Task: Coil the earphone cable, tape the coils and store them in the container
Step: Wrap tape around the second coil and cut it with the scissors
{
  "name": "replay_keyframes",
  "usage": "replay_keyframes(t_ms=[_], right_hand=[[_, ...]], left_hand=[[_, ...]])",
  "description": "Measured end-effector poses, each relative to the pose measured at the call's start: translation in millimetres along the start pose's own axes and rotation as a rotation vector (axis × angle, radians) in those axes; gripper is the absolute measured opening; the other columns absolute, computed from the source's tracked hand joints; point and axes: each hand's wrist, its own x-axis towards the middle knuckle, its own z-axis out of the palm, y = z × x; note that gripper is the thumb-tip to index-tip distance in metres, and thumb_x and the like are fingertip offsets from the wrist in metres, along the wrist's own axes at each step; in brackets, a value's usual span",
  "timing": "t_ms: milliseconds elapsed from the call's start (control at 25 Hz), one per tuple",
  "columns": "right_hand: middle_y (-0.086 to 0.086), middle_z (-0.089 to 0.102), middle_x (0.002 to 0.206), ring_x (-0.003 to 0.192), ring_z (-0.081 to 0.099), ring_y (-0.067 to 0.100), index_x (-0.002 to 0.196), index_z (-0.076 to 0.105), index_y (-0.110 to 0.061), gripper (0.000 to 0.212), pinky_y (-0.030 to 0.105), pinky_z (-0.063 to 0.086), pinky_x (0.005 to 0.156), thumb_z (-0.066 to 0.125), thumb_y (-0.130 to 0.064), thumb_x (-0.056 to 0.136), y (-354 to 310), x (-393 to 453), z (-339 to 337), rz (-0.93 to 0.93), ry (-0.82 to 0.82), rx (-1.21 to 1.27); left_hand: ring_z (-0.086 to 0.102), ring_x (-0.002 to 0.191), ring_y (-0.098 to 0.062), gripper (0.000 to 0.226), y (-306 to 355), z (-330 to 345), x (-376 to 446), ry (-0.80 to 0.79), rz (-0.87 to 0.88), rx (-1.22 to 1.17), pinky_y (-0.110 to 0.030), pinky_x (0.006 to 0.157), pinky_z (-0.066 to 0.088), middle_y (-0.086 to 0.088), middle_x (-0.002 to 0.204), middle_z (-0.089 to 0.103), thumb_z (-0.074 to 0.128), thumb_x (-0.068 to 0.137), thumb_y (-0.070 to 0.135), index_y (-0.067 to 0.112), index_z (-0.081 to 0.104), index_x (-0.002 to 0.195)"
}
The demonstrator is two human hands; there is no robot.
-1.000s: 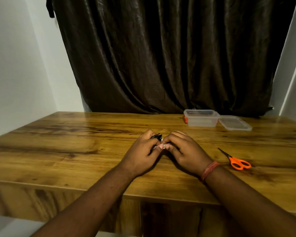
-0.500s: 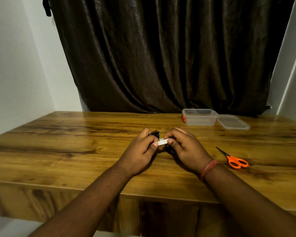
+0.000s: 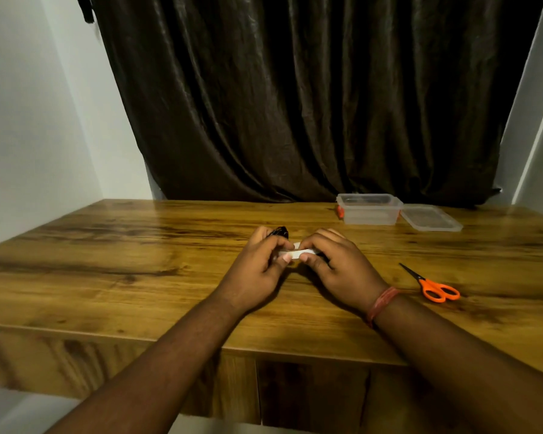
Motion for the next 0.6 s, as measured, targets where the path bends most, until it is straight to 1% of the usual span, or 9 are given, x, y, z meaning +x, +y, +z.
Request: replay_keyframes(t_ms=[80,160,280,360,480,600], right_hand=[[-0.014,0.054,0.094,0.093,0.046,0.005,0.099,0.061,-0.023,0.006,0.023,0.038,0.078,0.058,-0.027,0.095,-0.2,-0.8,-1.6,-0.012,0.034,-0.035],[-0.010,0.057,0.096,0.094,0.047,0.008,0.100,0.062,-0.021,0.008,0.027,0.041,0.080,0.059,-0.026,0.095,-1.7,-0.9,-2.9,-0.021,0.052,-0.072],[-0.008,0.059,0.098,0.096,0.048,0.011,0.101,0.062,-0.022,0.010,0.034,0.043,0.083,0.058,-0.029,0.095,-5.6,-0.3,-3.2,-0.028,0.050,-0.163],[-0.008,0.060,0.097,0.095,0.049,0.014,0.100,0.062,-0.023,0.012,0.035,0.043,0.084,0.057,-0.032,0.095,-7.8,-0.4,-2.5,-0.041,0.057,-0.215],[-0.008,0.060,0.094,0.092,0.049,0.013,0.099,0.062,-0.024,0.016,0.034,0.041,0.082,0.053,-0.036,0.094,-10.2,-0.3,-1.6,-0.051,0.073,-0.250],[-0.009,0.060,0.094,0.092,0.047,0.011,0.099,0.061,-0.025,0.016,0.032,0.040,0.081,0.052,-0.036,0.094,-10.2,-0.6,-1.2,-0.050,0.082,-0.271]], left_hand=[[0.050,0.083,-0.004,0.023,-3.1,0.5,1.3,0.079,-0.059,-0.009,-0.020,0.072,0.046,0.016,0.104,0.041,0.061,0.092,0.036,0.022,0.060,0.111],[0.049,0.077,-0.005,0.022,-5.4,1.2,2.8,0.145,-0.104,0.000,-0.012,0.065,0.041,0.019,0.098,0.041,0.066,0.090,0.037,0.024,0.059,0.106],[0.049,0.073,-0.006,0.017,-6.0,2.0,4.3,0.180,-0.098,0.022,-0.011,0.062,0.038,0.016,0.095,0.044,0.070,0.088,0.035,0.026,0.059,0.099],[0.050,0.073,-0.006,0.014,-5.6,1.9,4.5,0.193,-0.092,0.037,-0.010,0.062,0.038,0.014,0.093,0.047,0.070,0.088,0.032,0.026,0.060,0.096],[0.051,0.076,-0.002,0.009,-4.7,1.4,4.3,0.194,-0.098,0.050,-0.008,0.064,0.037,0.014,0.090,0.049,0.069,0.088,0.029,0.029,0.060,0.090],[0.051,0.084,0.001,0.008,-4.9,0.9,3.8,0.176,-0.088,0.075,-0.008,0.068,0.037,0.016,0.091,0.050,0.067,0.090,0.027,0.030,0.060,0.088]])
